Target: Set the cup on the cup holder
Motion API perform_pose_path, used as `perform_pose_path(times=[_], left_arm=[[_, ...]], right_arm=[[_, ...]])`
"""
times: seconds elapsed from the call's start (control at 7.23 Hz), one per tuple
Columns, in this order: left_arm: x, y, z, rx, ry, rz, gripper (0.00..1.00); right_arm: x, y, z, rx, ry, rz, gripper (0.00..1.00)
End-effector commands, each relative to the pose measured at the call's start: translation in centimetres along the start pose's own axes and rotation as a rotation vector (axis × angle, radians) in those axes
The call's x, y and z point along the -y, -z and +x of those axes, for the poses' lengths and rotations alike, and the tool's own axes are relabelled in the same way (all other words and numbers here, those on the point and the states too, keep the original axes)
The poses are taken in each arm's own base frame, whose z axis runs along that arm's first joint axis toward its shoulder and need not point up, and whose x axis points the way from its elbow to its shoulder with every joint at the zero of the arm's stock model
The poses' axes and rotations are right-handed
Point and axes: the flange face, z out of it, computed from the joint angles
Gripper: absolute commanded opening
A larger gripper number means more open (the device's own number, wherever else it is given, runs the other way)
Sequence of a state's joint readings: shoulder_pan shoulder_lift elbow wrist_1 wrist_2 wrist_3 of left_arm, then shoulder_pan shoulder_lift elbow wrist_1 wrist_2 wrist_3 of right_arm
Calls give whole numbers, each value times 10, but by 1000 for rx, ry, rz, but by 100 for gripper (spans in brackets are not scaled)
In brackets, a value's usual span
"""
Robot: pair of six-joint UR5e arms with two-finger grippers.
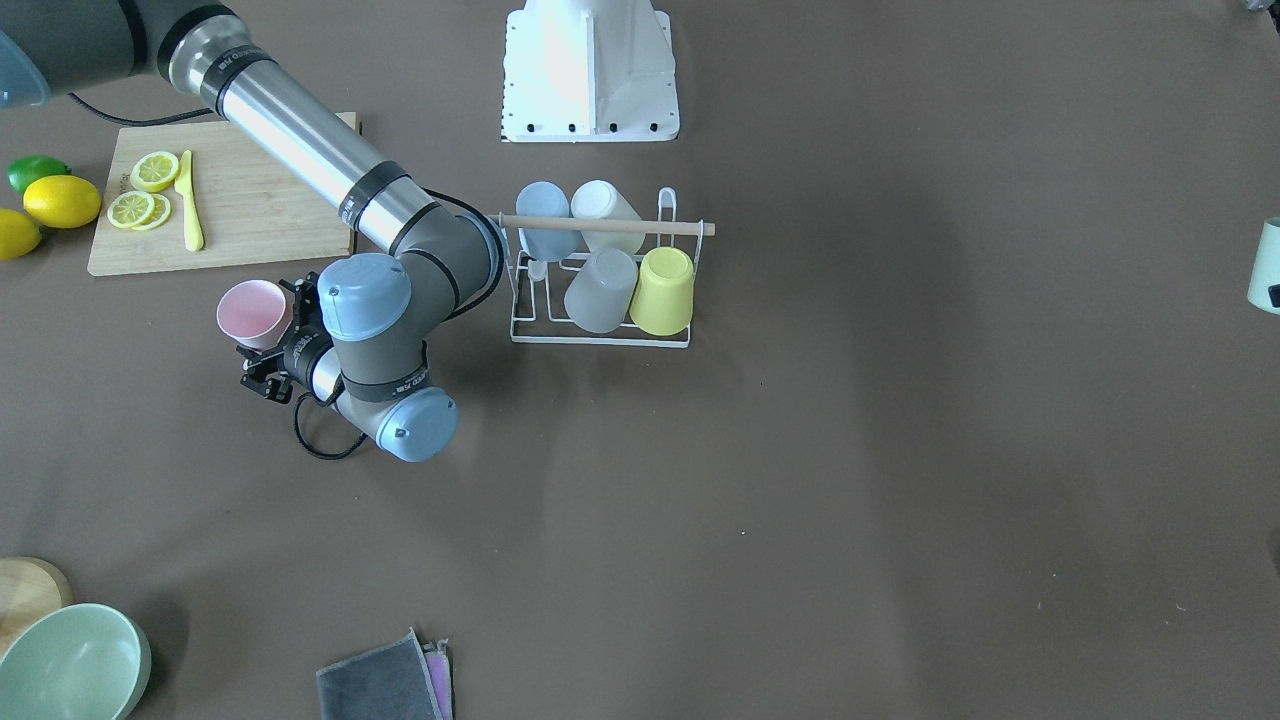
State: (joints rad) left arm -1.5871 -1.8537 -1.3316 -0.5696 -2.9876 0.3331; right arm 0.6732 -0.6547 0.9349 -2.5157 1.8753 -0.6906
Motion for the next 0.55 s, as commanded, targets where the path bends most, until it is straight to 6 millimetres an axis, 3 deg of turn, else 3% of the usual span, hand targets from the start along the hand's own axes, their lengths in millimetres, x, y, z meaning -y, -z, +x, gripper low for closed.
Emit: perform_pose_path(times=[0.0,0.42], left_arm=[[12,49,-20,-44,-97,92,0],[13,112,-52,-133,-110,208,0]], right_arm=[[1,-5,2,2,-1,-12,100],[-5,-2,1,17,-13,-28,100]])
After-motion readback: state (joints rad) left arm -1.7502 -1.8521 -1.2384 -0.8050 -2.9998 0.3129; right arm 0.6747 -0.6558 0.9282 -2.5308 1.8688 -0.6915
